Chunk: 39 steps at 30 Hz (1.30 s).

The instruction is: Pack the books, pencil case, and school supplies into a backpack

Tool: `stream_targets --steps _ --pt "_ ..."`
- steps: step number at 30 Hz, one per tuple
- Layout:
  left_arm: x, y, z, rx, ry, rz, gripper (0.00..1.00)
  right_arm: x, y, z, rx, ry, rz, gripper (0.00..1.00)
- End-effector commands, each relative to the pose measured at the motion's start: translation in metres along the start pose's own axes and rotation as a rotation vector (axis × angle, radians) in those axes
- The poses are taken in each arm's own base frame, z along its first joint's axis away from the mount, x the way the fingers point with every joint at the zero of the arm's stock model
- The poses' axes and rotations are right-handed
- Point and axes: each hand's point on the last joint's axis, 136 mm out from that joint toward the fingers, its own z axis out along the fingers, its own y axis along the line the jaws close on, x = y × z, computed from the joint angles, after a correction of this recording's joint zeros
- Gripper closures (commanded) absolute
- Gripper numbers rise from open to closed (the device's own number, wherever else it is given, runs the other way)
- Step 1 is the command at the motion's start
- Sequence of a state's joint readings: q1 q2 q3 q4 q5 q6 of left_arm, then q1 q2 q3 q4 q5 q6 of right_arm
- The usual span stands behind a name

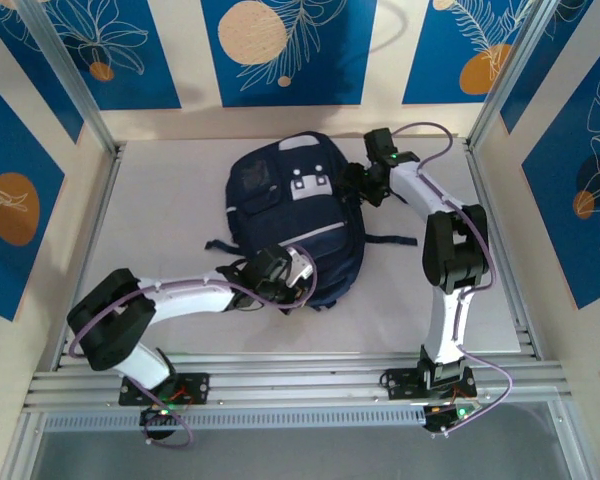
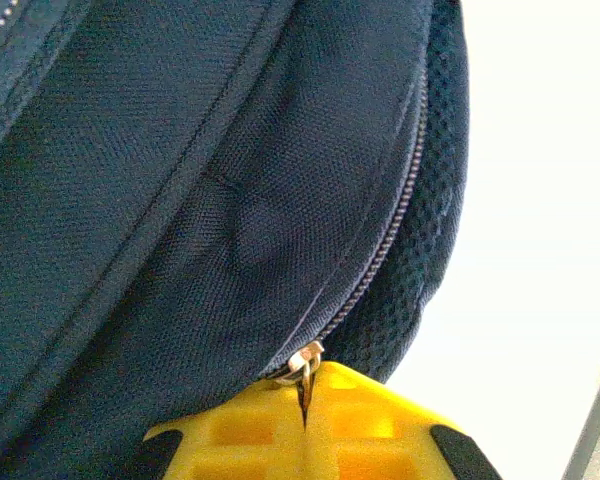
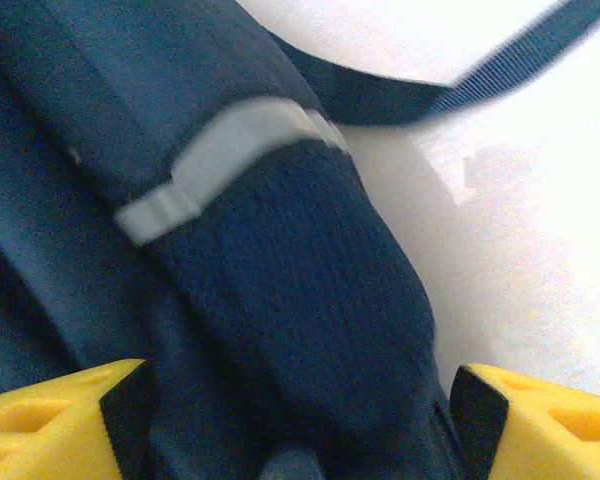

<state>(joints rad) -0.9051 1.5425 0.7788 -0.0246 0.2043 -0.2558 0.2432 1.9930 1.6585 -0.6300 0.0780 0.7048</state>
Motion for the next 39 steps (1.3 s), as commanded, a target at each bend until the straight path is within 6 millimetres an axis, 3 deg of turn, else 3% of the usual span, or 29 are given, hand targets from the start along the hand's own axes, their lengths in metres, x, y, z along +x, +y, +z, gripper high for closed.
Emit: stream_targets --steps 1,3,5,9,15,18,22,33,39 --pt "-0.023 -0.011 -0.004 0.026 -0.034 0.003 1.00 0.007 -0.005 -0.052 0.022 -0.024 0.075 0.21" --pt "-0.028 -0.014 -0.007 0.034 -0.042 0.006 1.00 0.024 -0.006 -0.072 0.009 -0.029 0.100 0.21" --pt "-0.032 -0.016 -0.010 0.041 -0.049 0.003 1.00 0.053 -0.007 -0.086 -0.030 0.008 0.121 0.23" --pt "-0.031 -0.017 -0.014 0.044 -0.049 -0.004 1.00 0.115 -0.011 -0.097 -0.139 0.098 0.152 0.32" --pt "-0.025 -0.015 -0.016 0.044 -0.059 -0.028 1.00 0.200 -0.016 -0.094 -0.256 0.265 0.262 0.37" --pt "-0.026 -0.017 -0.017 0.053 -0.069 -0.035 1.00 0.229 -0.016 -0.086 -0.271 0.324 0.317 0.36" --pt "-0.029 -0.018 -0.019 0.055 -0.079 -0.037 1.00 0.240 -0.019 -0.074 -0.235 0.323 0.349 0.37" --pt "-0.035 -0.022 -0.031 0.055 -0.101 -0.035 1.00 0.237 -0.004 -0.060 -0.219 0.297 0.371 0.45" --pt "-0.036 -0.023 -0.031 0.056 -0.099 -0.034 1.00 0.234 -0.003 -0.045 -0.167 0.287 0.374 0.57"
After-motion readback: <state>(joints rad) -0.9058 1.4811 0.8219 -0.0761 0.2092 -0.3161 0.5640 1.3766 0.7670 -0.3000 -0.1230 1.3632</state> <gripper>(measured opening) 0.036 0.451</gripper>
